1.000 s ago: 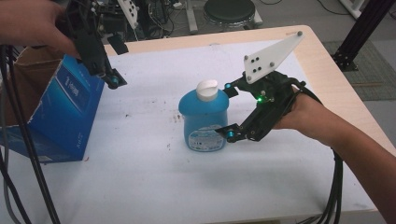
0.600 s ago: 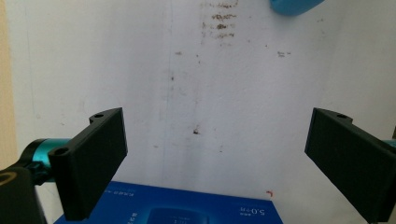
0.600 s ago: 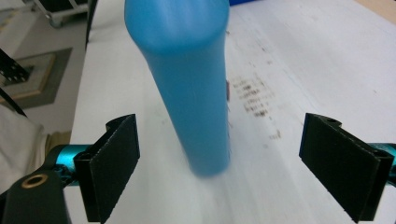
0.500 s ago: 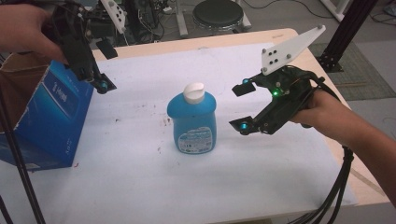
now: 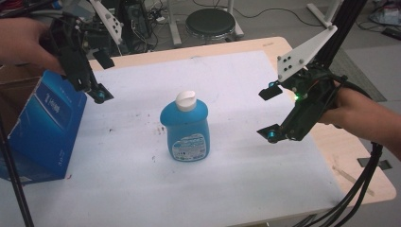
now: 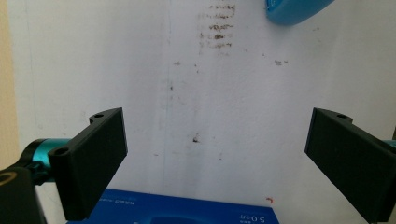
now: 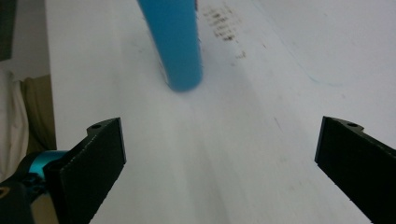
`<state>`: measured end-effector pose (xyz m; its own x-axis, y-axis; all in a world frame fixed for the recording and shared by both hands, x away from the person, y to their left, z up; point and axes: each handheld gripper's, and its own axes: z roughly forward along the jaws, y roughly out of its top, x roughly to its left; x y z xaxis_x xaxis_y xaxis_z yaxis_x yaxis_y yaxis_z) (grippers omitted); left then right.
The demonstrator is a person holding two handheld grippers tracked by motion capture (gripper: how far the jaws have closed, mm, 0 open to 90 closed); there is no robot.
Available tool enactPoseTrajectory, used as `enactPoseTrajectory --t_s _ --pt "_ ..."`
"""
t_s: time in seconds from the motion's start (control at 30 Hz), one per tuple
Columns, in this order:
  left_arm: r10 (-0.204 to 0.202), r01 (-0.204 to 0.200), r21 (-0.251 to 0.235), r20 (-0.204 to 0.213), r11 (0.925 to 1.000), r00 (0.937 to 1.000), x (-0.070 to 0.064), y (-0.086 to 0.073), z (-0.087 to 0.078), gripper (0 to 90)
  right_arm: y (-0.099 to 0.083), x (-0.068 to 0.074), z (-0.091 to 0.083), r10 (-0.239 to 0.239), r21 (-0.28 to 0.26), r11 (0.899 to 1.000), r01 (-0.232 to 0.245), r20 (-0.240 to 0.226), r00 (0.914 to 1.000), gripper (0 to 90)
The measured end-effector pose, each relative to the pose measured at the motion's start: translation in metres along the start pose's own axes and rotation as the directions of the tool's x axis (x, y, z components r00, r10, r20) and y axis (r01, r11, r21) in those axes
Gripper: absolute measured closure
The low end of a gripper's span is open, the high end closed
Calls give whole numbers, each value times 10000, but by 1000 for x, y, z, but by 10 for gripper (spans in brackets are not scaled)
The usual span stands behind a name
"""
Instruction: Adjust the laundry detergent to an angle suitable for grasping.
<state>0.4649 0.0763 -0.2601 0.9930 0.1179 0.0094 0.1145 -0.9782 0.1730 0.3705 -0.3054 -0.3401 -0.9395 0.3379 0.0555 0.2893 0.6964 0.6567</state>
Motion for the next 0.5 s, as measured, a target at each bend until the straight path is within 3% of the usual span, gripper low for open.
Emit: enactPoseTrajectory --t_s 0.13,0.37,0.5 --pt "-22 22 -32 -30 10000 10000 -1 0 0 56 -2 -3 -13 370 811 9959 -392 286 9989 13" --pt "-95 95 46 -59 9999 9999 1 -1 1 57 0 -6 -29 30 2230 9746 -212 816 9967 19" --pt "-116 116 -25 -63 9999 9999 2 -1 2 57 6 -10 -31 -304 2644 9643 144 569 9979 19"
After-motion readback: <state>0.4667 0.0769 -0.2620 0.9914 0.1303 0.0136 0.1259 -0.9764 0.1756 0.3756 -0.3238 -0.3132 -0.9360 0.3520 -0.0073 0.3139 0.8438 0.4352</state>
